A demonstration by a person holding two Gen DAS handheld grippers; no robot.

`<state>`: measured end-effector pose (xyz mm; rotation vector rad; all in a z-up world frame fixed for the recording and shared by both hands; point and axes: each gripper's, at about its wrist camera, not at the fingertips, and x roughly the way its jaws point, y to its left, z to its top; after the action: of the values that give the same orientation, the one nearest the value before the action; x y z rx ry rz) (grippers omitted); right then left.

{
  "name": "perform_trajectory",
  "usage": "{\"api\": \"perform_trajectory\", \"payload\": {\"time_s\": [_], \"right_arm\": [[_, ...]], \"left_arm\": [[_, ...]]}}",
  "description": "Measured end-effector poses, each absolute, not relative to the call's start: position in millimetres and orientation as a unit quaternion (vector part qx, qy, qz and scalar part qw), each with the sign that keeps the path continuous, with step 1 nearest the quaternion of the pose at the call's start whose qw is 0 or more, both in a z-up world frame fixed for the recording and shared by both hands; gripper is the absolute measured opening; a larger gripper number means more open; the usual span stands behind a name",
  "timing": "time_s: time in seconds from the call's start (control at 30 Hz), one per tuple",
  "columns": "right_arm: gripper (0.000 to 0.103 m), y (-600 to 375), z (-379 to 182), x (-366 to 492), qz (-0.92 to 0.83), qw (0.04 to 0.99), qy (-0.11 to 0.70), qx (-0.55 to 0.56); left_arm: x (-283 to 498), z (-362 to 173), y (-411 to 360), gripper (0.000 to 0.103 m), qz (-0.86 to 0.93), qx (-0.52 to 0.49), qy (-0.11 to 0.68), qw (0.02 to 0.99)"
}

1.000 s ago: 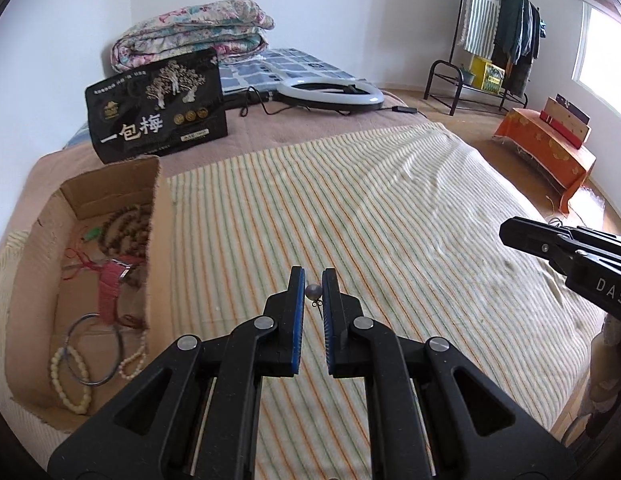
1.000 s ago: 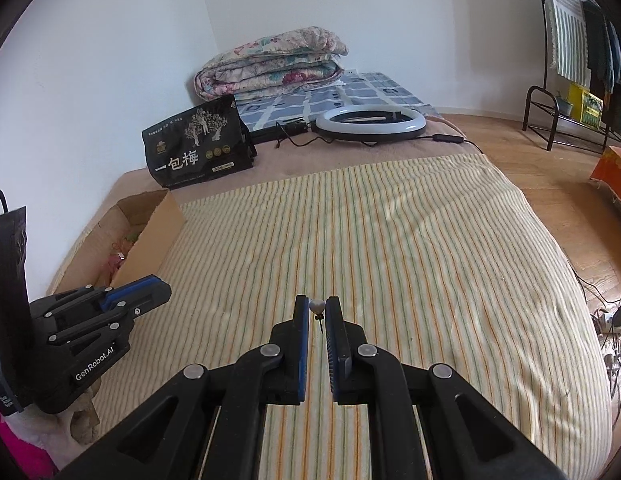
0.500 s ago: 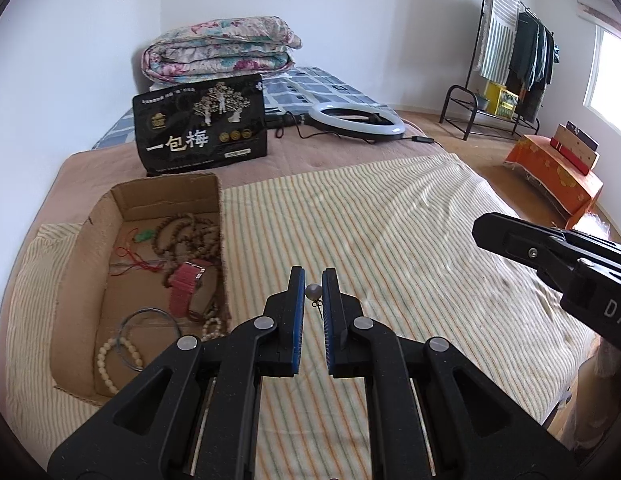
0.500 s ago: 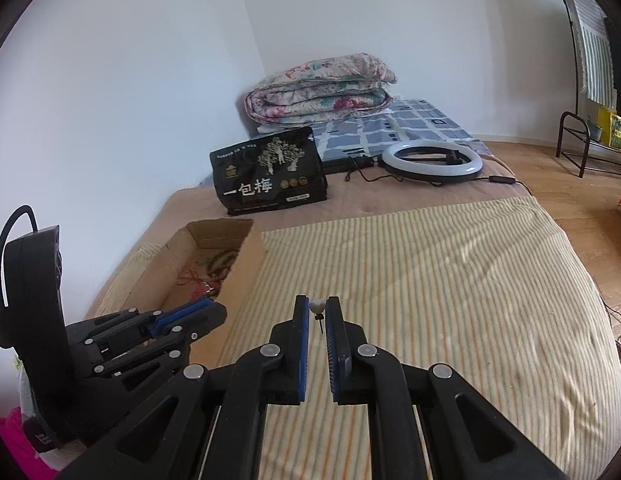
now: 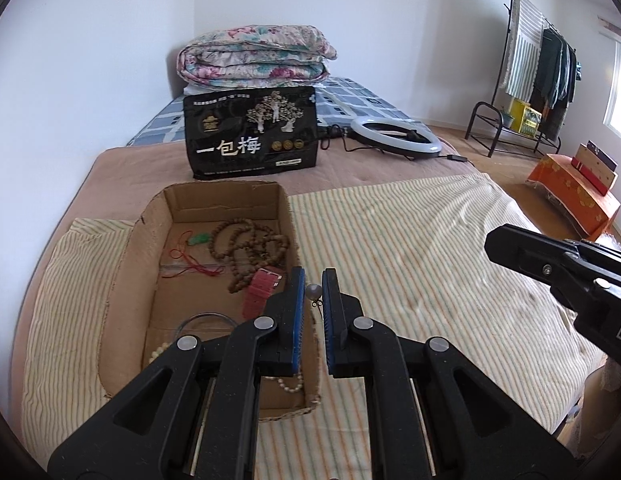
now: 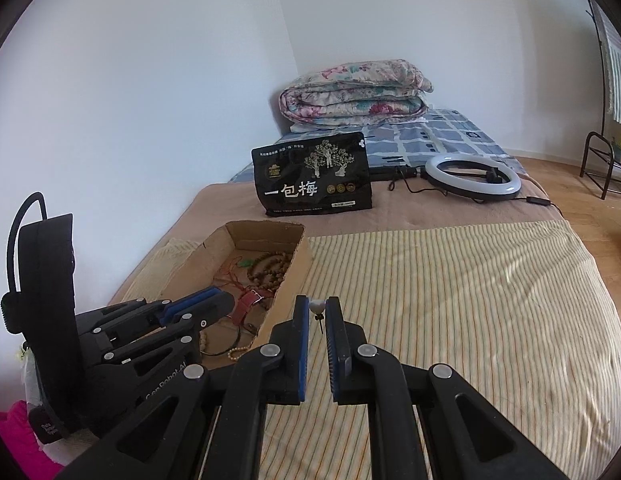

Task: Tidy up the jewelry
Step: 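Lift both pearl earrings and carry them over the cardboard box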

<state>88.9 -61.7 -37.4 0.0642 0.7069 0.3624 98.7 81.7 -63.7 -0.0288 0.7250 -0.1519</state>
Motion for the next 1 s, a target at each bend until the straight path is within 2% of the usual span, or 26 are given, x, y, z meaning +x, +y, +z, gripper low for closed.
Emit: {"api": "perform_trajectory", "payload": {"time_s": [1.0], "right_arm": [[0.006, 1.8, -47.3, 130.3, 0.225, 0.905, 0.360, -0.022]], "left_arm": [[102.5, -76.8, 163.2, 0.006, -0.028, -0.073, 0.347, 0.934]]}}
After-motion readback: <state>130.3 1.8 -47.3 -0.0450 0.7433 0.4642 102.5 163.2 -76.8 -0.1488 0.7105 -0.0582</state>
